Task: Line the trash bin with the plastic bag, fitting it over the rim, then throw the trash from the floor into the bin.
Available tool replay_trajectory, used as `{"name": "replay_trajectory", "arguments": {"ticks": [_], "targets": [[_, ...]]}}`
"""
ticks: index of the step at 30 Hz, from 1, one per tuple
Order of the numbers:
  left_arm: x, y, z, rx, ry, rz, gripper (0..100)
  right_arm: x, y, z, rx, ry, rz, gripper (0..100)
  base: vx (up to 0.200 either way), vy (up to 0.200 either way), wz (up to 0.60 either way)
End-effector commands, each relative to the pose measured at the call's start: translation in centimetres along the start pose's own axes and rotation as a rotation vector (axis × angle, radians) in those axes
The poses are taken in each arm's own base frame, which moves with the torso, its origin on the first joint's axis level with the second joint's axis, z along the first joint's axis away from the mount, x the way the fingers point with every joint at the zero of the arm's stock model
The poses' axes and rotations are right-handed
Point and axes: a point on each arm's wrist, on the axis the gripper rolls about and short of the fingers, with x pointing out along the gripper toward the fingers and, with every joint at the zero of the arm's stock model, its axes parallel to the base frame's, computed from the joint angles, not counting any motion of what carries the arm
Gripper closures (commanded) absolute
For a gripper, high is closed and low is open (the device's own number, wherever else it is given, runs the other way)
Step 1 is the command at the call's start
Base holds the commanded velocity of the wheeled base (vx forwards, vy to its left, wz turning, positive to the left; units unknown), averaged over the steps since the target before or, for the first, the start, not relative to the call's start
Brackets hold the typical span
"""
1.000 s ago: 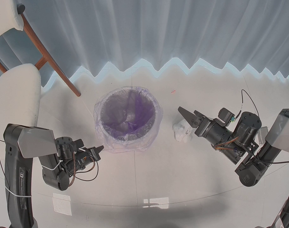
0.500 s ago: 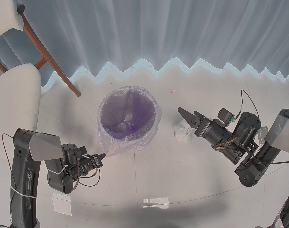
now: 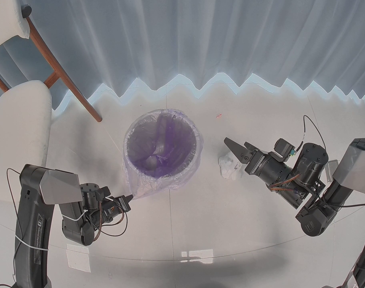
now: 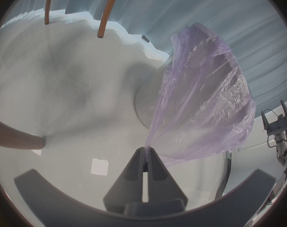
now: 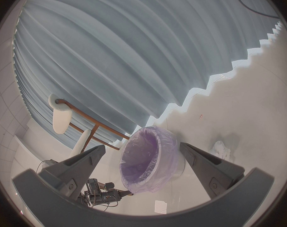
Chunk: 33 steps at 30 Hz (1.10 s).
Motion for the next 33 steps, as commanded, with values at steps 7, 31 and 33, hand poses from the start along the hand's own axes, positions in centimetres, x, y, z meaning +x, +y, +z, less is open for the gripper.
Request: {"name": "replay_trajectory", "arguments": {"ticks": [7, 31, 33], "targets": [[-2.1, -2.2, 2.2, 0.017, -0.033, -0.031, 0, 0.2, -1.2, -2.0, 0.007, 0.051, -0.032, 0, 0.000, 0.000, 0.00], [-19.1, -17.5, 14.2, 0.151, -0.364, -0.585, 0, 0.9, -3.4, -11.1, 0.072, 0.296, -0.094, 0, 0.000, 0.000, 0.00], [-19.9, -18.9, 14.1, 0.139, -0.362, -0.643, 0, 0.8, -3.4, -11.4, 0.073, 0.306, -0.093, 0, 0.000, 0.000, 0.00]]}}
